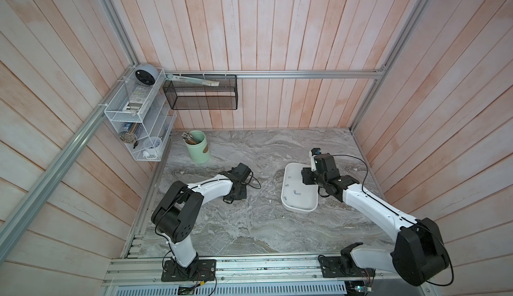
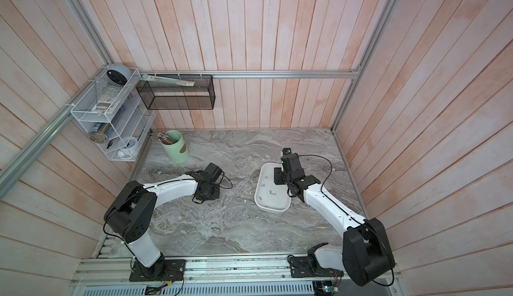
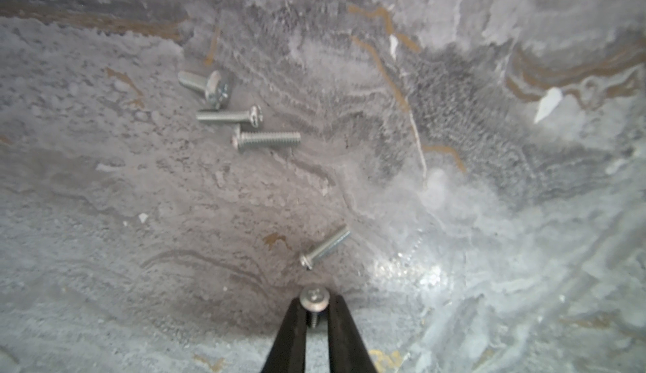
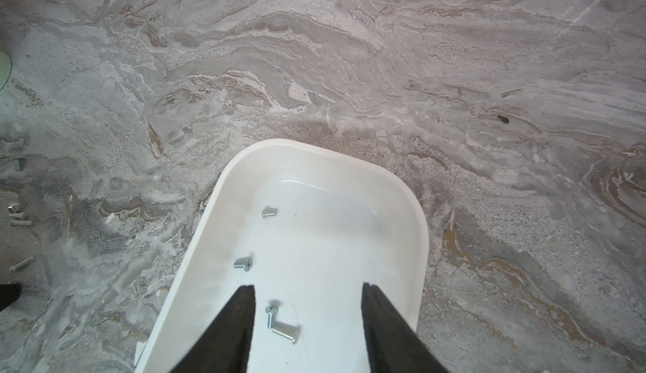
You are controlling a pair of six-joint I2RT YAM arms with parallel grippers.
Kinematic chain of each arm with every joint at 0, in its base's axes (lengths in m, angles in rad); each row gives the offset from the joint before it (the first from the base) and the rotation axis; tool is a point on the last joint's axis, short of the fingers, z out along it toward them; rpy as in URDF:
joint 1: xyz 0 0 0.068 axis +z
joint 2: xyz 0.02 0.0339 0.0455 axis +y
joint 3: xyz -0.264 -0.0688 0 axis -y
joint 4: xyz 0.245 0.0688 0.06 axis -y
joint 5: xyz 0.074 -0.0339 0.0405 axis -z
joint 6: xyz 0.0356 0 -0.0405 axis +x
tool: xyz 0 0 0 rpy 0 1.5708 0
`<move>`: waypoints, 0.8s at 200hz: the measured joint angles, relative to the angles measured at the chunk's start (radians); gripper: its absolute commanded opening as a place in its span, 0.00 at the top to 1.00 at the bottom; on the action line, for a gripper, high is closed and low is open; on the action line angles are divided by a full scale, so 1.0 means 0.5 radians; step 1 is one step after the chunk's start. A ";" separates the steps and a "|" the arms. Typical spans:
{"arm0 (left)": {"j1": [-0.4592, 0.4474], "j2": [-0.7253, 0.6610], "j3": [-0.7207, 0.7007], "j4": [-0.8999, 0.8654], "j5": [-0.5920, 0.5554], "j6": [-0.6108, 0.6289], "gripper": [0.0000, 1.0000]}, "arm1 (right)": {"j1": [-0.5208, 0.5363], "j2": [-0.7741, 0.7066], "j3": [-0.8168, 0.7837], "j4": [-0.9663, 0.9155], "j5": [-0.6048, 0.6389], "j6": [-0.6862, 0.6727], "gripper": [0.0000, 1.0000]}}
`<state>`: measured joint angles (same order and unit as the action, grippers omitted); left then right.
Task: Put the screws on the desktop into the storage box
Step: Pick up the screw from the center of the board.
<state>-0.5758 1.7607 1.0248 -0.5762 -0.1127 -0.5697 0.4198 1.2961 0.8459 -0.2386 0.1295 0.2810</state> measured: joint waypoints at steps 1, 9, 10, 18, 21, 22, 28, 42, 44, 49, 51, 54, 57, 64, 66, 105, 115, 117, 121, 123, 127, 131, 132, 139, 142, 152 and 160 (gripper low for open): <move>0.000 0.000 0.000 0.001 -0.001 0.000 0.84 | 0.000 0.000 0.000 0.000 -0.001 0.000 0.45; 0.000 0.001 0.001 0.001 -0.002 -0.004 0.85 | 0.000 0.000 0.000 0.000 -0.001 0.000 0.45; 0.000 0.001 0.001 0.002 -0.002 -0.005 0.85 | 0.000 0.000 0.000 0.000 -0.001 0.000 0.45; 0.000 0.002 0.003 0.001 -0.004 -0.005 0.85 | 0.000 0.000 0.000 0.000 -0.001 0.000 0.45; 0.000 0.003 0.003 0.001 -0.006 -0.005 0.85 | 0.000 0.000 0.000 0.000 -0.001 0.000 0.45; 0.000 0.004 0.004 0.001 -0.006 -0.005 0.85 | 0.000 0.000 0.000 0.000 -0.001 0.000 0.45; -0.001 0.005 0.004 0.000 -0.008 -0.005 0.86 | 0.000 0.000 0.000 0.000 -0.001 0.000 0.45; -0.002 0.005 0.005 -0.001 -0.017 -0.005 0.87 | 0.000 0.000 0.000 0.000 -0.001 0.000 0.45; -0.002 0.006 0.005 -0.001 -0.018 -0.005 0.88 | 0.000 0.000 0.000 0.000 -0.001 0.000 0.45; -0.002 0.007 0.005 -0.001 -0.023 -0.006 0.88 | 0.000 0.000 0.000 0.000 -0.002 0.000 0.45; -0.002 0.007 0.006 -0.001 -0.024 -0.007 0.89 | 0.000 0.000 0.000 0.000 -0.001 0.000 0.45; -0.002 0.008 0.007 -0.002 -0.027 -0.007 0.89 | 0.000 0.000 0.000 0.000 -0.001 0.000 0.45; -0.002 0.008 0.008 -0.002 -0.031 -0.008 0.89 | 0.000 0.000 0.000 0.000 -0.001 0.000 0.45; -0.003 0.009 0.008 -0.002 -0.037 -0.012 0.90 | 0.000 0.000 0.000 0.000 -0.002 0.000 0.45; -0.005 0.009 0.008 -0.002 -0.038 -0.011 0.90 | 0.000 0.000 0.000 0.000 -0.002 0.000 0.45; -0.006 0.008 0.009 -0.001 -0.047 -0.020 0.97 | 0.000 0.000 0.000 0.000 -0.002 0.000 0.45; -0.006 0.008 0.009 -0.001 -0.047 -0.020 1.00 | 0.000 0.000 0.000 0.000 -0.002 0.000 0.45; -0.006 0.008 0.009 -0.001 -0.047 -0.020 1.00 | 0.000 0.000 0.000 0.000 -0.002 0.000 0.45; -0.006 0.008 0.009 -0.001 -0.047 -0.020 1.00 | 0.000 0.001 0.000 0.000 -0.003 0.000 0.45; -0.006 0.008 0.009 -0.001 -0.047 -0.020 1.00 | 0.000 0.001 0.000 0.000 -0.003 0.000 0.45; -0.006 0.006 0.009 -0.001 -0.047 -0.020 1.00 | 0.000 0.001 0.000 0.000 -0.003 0.000 0.45; -0.006 0.005 0.009 -0.001 -0.047 -0.020 1.00 | 0.000 0.001 0.000 0.001 -0.003 0.000 0.45; -0.006 0.005 0.009 -0.001 -0.047 -0.020 1.00 | 0.000 0.002 0.000 0.000 -0.003 0.000 0.45; -0.006 0.002 0.009 -0.001 -0.047 -0.020 1.00 | 0.000 0.002 0.000 0.000 -0.004 0.000 0.45; -0.006 0.001 0.008 -0.001 -0.047 -0.020 1.00 | 0.000 0.004 0.000 0.001 -0.004 0.000 0.45; -0.006 -0.005 0.007 0.000 -0.047 -0.019 1.00 | 0.000 0.005 0.000 0.000 -0.008 0.000 0.45; -0.006 -0.010 0.005 -0.001 -0.045 -0.019 1.00 | 0.000 0.007 0.000 0.001 -0.011 0.000 0.45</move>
<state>-0.5789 1.7557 1.0275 -0.5766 -0.1352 -0.5793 0.4198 1.2995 0.8459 -0.2382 0.1242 0.2810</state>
